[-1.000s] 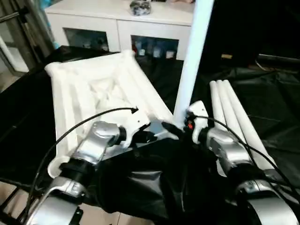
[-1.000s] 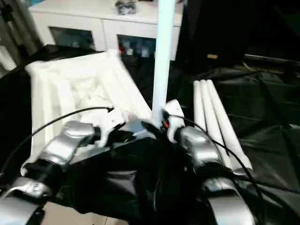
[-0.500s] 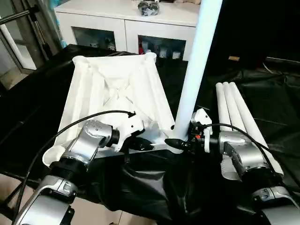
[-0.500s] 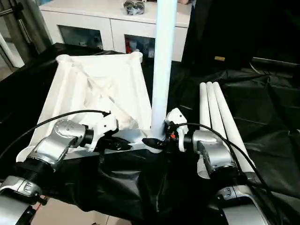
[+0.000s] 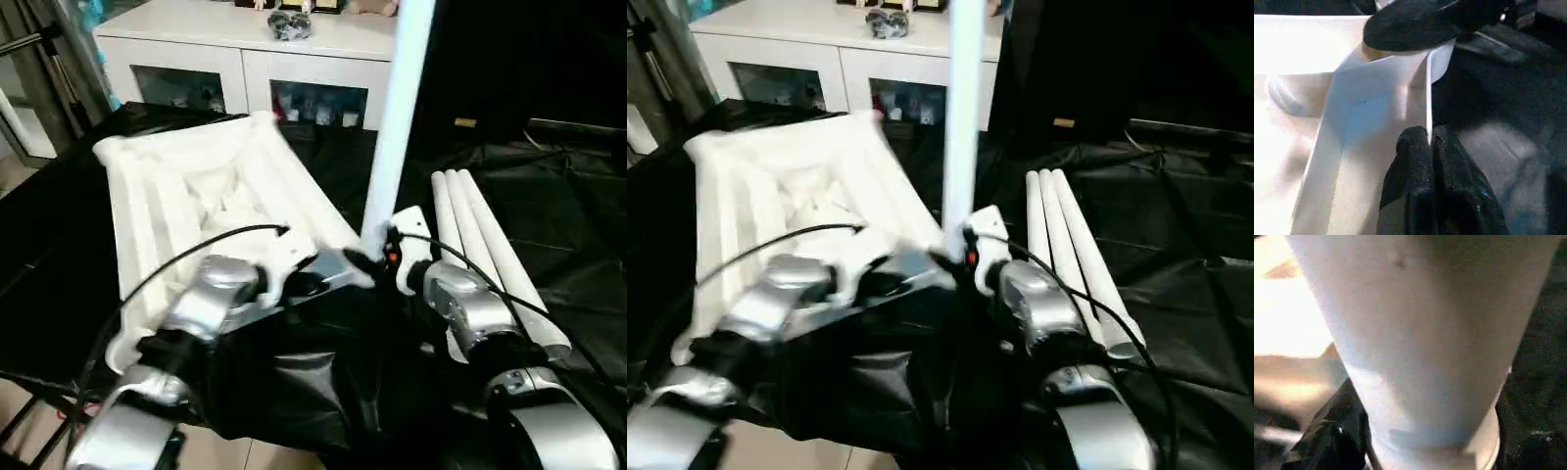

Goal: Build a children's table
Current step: Rotate leg to tighten

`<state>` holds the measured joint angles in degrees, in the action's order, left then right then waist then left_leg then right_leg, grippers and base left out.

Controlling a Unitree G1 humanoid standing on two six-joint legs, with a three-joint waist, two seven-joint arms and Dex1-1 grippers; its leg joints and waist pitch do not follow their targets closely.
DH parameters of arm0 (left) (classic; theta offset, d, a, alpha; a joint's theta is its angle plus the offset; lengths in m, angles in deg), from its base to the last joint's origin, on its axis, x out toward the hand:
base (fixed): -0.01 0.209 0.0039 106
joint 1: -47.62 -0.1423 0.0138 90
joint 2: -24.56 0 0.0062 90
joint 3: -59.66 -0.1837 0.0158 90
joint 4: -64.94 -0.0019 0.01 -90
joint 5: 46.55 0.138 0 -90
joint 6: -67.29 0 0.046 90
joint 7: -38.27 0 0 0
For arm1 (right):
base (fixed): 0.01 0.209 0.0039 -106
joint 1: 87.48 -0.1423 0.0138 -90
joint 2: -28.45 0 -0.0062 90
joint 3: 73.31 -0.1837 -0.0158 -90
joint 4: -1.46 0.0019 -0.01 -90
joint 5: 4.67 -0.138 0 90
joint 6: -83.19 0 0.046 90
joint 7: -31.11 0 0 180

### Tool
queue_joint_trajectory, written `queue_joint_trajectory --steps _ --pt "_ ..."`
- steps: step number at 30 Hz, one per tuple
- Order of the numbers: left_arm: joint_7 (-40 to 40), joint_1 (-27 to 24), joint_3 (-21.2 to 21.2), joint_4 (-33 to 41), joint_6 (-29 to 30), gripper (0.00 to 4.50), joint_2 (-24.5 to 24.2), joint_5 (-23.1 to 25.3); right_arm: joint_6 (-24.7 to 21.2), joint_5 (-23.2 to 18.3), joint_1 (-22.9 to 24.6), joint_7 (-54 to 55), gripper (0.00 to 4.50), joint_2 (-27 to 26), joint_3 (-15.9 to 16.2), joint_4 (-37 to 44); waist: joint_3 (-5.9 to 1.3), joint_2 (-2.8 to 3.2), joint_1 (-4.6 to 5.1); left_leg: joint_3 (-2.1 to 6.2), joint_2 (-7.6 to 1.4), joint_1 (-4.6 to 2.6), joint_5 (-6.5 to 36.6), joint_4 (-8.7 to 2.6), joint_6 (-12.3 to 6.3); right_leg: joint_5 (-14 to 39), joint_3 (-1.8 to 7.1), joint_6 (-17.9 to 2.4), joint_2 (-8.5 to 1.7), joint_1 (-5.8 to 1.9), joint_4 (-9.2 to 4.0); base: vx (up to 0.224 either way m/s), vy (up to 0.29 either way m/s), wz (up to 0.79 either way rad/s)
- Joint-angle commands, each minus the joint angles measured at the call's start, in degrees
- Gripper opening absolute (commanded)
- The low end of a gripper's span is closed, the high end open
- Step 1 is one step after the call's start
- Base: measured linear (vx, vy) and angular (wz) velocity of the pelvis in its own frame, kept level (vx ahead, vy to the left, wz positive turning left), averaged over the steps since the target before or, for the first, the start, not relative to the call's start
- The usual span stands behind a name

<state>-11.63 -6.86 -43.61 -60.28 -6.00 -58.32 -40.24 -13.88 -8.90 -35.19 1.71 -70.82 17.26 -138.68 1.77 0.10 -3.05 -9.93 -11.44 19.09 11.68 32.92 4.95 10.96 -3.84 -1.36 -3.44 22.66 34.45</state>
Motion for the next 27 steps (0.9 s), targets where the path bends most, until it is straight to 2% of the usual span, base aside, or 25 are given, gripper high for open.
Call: queue_joint_trajectory --steps 1,2,4,6,8,10,14,15,16,18,21,26,27 --pt "1.1 0.9 -1.7 2.3 0.2 0.0 4.5 -1.6 -3.0 3.6 0.8 3.3 2.77 -2.1 2.8 -5.4 -2.21 -0.52 -0.04 0.43 -1.53 0.51 11.2 -3.87 -1.8 20.8 2.85 -9.0 -4.67 -2.36 -5.4 0.0 0.0 0.0" --pt "1.0 0.7 -1.9 2.8 0.4 0.0 5.1 -1.8 -2.5 3.3 0.6 2.4 3.12 -2.5 2.8 -5.7 -2.3 -0.43 -0.15 0.36 -1.57 0.59 10.5 -3.77 -2.24 18.8 2.87 -9.7 -4.72 -2.44 -5.21 0.0 0.0 0.0" --pt "0.7 0.4 -2.4 3.3 0.5 0.0 5.6 -1.8 -1.7 2.7 0.2 1.6 3.47 -3.1 2.4 -6.2 -2.45 -0.43 -0.21 0.28 -1.5 0.76 9.2 -3.68 -3.04 15.6 2.85 -10.5 -4.61 -2.63 -4.88 0.0 0.0 0.0" --pt "0.6 0.3 -2.7 3.4 0.2 0.0 5.5 -1.7 -1.6 2.2 -0.1 0.9 3.55 -3.4 2.1 -6.5 -2.51 -0.36 -0.15 0.27 -1.51 0.82 8.3 -3.65 -3.55 13.5 2.79 -11.2 -4.55 -2.73 -4.66 0.0 0.0 0.0" --pt "-0.2 0.1 -3.1 3.5 -0.5 0.0 4.6 -1.4 0.7 2.1 -0.4 -0.7 3.67 -3.4 2.5 -6.4 -2.45 -0.24 -0.05 0.24 -1.57 0.81 8.9 -3.66 -3.7 13.6 2.76 -11.5 -4.62 -2.7 -4.75 0.0 0.0 0.0" --pt "-2.2 -0.1 -3.3 3.7 -1.1 0.0 3.2 -1.5 3.9 1.2 0.6 -6.3 3.67 -2.7 3.4 -4.0 -2.49 -0.3 -0.1 0.25 -1.58 0.85 9.6 -3.65 -3.81 14.5 2.75 -11.3 -4.69 -2.8 -4.83 0.0 0.0 0.0" --pt "-3.4 -0.3 -3.5 3.8 -1.6 0.0 2.2 -1.6 5.7 0.6 1.5 -11.0 3.67 -1.9 4.3 -2.0 -2.62 -0.27 -0.16 0.26 -1.66 0.95 8.4 -3.58 -4.45 11.8 2.74 -11.8 -4.59 -2.88 -4.56 0.0 0.0 0.0" --pt "-4.4 -0.5 -3.6 4.0 -1.9 0.0 1.4 -1.7 6.6 0.4 2.2 -14.4 3.67 -1.1 5.2 -0.8 -2.71 -0.24 -0.1 0.22 -1.73 1.04 7.0 -3.5 -4.94 9.1 2.78 -12.7 -4.59 -2.93 -4.24 0.0 0.0 0.0" --pt "-6.7 -0.5 -3.7 3.7 -2.7 0.0 -0.1 -2.0 6.5 -0.7 3.7 -20.7 3.67 0.6 6.4 2.1 -2.64 -0.29 -0.25 0.17 -1.69 1.05 7.1 -3.43 -5.59 8.5 2.73 -13.0 -4.54 -3.03 -4.28 0.0 0.0 0.0" --pt "-8.0 -0.4 -3.7 3.4 -3.0 0.0 -1.0 -2.2 6.6 -1.4 4.4 -24.1 3.67 1.5 6.9 3.6 -2.7 -0.25 -0.38 0.2 -1.87 1.08 6.9 -3.42 -6.35 7.2 2.73 -13.3 -4.56 -3.08 -4.06 0.0 0.0 0.0" --pt "-10.3 0.3 -3.5 2.0 -4.0 0.0 -3.0 -2.0 4.3 -2.4 5.3 -30.0 3.67 3.4 7.5 5.5 -2.6 -0.2 -0.6 0.1 -1.95 1.03 7.3 -3.44 -6.29 7.6 2.56 -13.8 -4.43 -3.05 -4.04 0.0 0.0 0.0" --pt "-13.0 2.0 -2.8 -1.5 -6.6 0.0 -5.4 -1.7 1.6 -3.3 7.8 -38.0 3.67 6.3 9.6 10.1 -2.65 -0.23 -1.1 0.03 -2.0 0.88 7.2 -3.39 -5.75 8.1 2.61 -13.3 -4.48 -2.98 -4.02 0.0 0.0 0.0" --pt "-13.3 2.2 -2.8 -1.9 -6.9 0.0 -5.6 -1.8 1.4 -3.3 8.1 -38.6 3.43 6.5 9.9 10.6 -2.61 -0.32 -1.24 0.02 -1.92 0.93 7.1 -3.36 -5.73 8.2 2.57 -13.1 -4.45 -3.02 -4.12 0.0 0.0 0.0"
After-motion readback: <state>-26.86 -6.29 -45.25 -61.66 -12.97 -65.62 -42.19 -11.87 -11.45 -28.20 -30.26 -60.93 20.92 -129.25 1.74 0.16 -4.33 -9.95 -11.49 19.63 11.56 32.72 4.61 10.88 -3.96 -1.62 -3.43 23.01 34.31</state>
